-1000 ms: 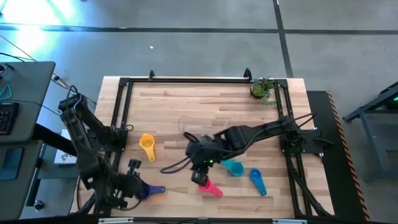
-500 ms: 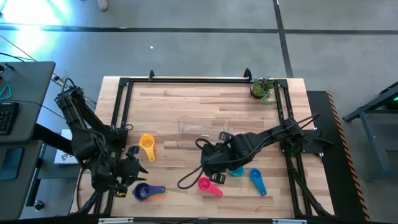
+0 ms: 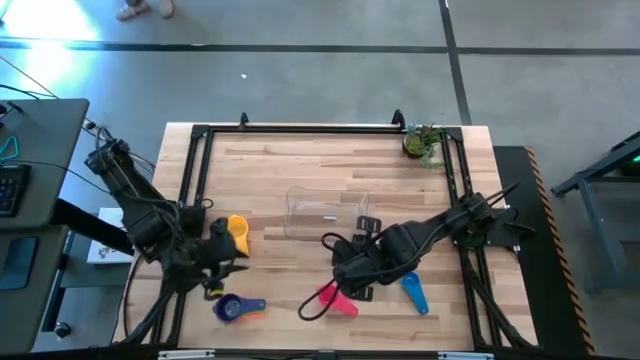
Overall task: Nest measuring cups in basket
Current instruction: Stack the yellow measuring cup on top of the dark blue measuring cup
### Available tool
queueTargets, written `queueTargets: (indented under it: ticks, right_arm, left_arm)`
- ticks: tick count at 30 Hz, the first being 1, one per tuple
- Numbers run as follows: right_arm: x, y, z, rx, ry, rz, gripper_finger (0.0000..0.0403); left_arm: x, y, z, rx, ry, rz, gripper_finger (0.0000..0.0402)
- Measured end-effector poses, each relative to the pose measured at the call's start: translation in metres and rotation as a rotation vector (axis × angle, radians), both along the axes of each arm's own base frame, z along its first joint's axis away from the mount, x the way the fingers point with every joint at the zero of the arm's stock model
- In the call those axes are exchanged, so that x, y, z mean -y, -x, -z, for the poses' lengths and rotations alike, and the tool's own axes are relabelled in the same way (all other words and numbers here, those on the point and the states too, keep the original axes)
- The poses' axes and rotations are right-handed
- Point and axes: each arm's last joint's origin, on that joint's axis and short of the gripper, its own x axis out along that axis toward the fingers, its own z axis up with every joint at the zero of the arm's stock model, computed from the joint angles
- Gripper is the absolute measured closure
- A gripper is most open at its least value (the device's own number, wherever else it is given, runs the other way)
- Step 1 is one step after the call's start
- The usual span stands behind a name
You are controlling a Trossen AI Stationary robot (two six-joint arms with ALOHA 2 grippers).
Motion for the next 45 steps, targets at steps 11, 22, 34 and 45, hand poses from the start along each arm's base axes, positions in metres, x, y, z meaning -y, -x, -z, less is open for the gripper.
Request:
queueTargets:
  ticks: [11,22,34,45]
  right_arm:
    - [0.043,0.046,0.009,0.016,0.018,0.212,0.0268]
    - [0.093,0.095,0.038,0.21,-0.122,0.371,0.0268]
    - [0.1,0.103,0.053,0.321,-0.228,0.389,0.0268]
    - [0.1,0.103,0.053,0.318,-0.219,0.383,0.0268]
  left_arm:
    - [-0.052,-0.004,0.015,-0.262,0.007,-0.43,0.0296]
    - [-0.079,0.018,0.016,-0.363,0.005,-0.789,0.0296]
    - [-0.092,0.041,0.023,-0.361,0.118,-0.865,0.0296]
    - [-0.11,0.071,0.066,-0.363,0.292,-1.008,0.0296]
